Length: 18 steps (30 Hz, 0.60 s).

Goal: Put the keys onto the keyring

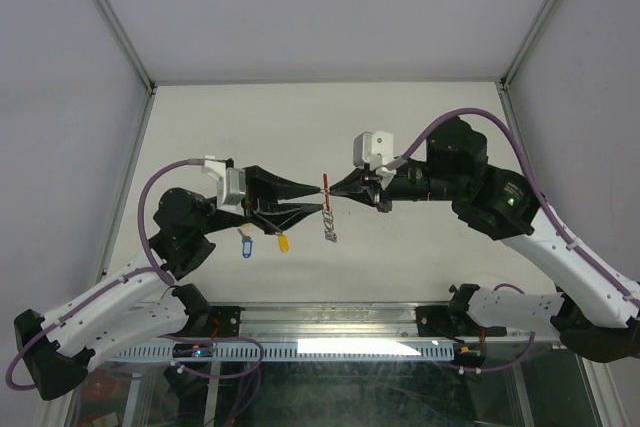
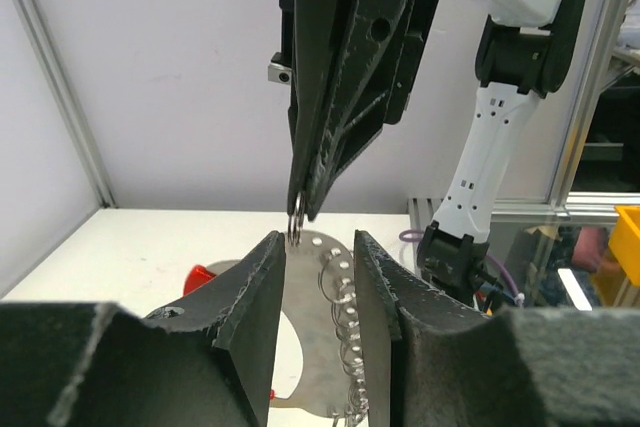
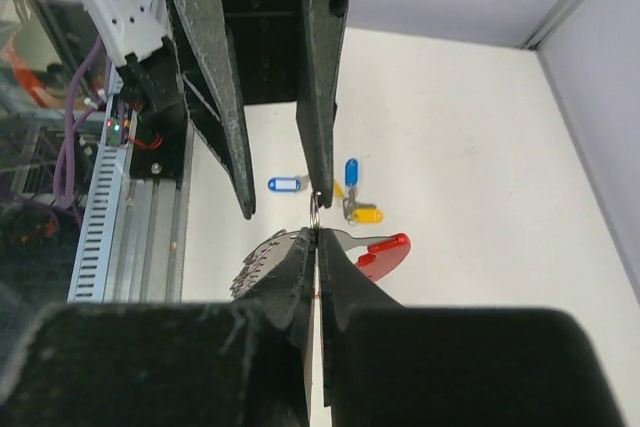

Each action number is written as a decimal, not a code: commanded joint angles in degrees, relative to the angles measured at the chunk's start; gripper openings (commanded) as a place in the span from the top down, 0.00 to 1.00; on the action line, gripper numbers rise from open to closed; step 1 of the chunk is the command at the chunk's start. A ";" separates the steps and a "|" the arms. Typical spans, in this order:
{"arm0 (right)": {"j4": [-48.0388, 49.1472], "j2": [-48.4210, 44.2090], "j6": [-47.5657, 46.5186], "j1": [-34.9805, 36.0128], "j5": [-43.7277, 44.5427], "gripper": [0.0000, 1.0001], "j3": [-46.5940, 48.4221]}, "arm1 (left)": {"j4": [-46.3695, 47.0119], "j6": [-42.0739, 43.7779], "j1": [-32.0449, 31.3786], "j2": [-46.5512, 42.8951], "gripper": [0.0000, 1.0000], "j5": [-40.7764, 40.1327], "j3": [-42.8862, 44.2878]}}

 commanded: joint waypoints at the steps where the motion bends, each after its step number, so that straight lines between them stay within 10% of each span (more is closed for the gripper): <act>1: -8.13 1.54 -3.91 0.30 1.11 1.00 5.19 | -4.28 4.18 -0.51 0.43 0.67 -1.33 3.42; 11: -10.88 3.56 -4.31 0.45 0.44 1.00 7.20 | -9.21 7.92 -0.46 3.53 0.76 0.21 5.70; 18: -9.62 3.12 -4.05 0.52 0.34 1.00 6.10 | -9.34 8.34 -0.46 3.34 1.00 0.25 5.49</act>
